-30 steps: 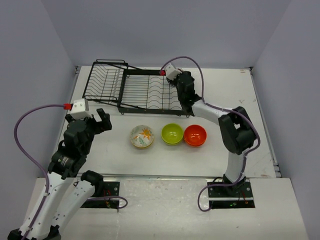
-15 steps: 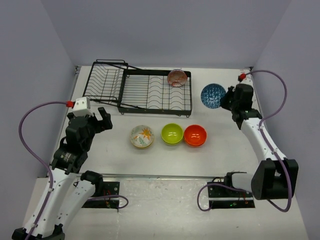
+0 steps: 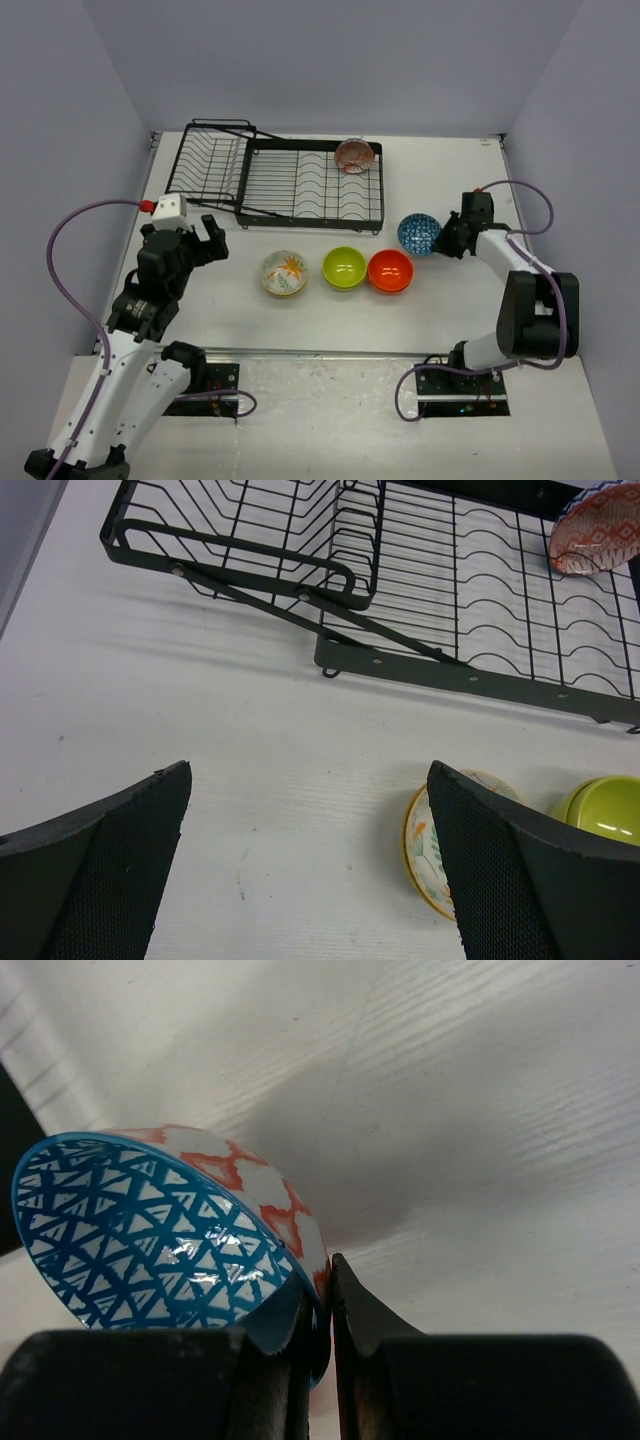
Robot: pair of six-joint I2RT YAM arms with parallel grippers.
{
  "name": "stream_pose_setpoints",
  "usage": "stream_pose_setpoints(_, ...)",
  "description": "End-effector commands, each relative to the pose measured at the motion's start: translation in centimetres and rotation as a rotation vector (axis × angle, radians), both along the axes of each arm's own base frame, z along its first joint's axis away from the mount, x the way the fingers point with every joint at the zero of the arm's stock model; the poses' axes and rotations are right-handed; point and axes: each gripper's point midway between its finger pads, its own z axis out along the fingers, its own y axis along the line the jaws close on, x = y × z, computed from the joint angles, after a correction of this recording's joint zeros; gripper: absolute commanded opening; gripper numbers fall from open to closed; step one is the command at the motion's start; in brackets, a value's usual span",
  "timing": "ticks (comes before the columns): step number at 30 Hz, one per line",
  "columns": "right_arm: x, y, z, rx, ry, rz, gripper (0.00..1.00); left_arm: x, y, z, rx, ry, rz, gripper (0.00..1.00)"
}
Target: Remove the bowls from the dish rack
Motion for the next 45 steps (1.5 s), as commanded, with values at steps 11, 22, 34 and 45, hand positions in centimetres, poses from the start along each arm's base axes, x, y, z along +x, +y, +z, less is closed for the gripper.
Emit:
stream_pose_setpoints(11,3.0,-2.3,0.3,-0.029,0.028,-0.031,0.42,1.6,0.0,-1.5,0.046,0.054,0.001,1.0)
stream_pose_setpoints(22,3.2,-4.6,11.4,-0.175,-0.294,-0.113,0.75,0.8,0.7,-0.1,0.033,0.001,0.033,1.0)
stream_pose_setpoints(34,17.2,9.9,18.9,-0.776,-0.598,0.6,0.92,0.3,3.0,1.3,0.024,-0.044,0.152,1.0)
stream_pose_setpoints(45,28.0,13.5,15.8,-1.32,-0.618,0.836,0.93,0.7,2.1,0.3,0.027,-0.007,0.104,1.0)
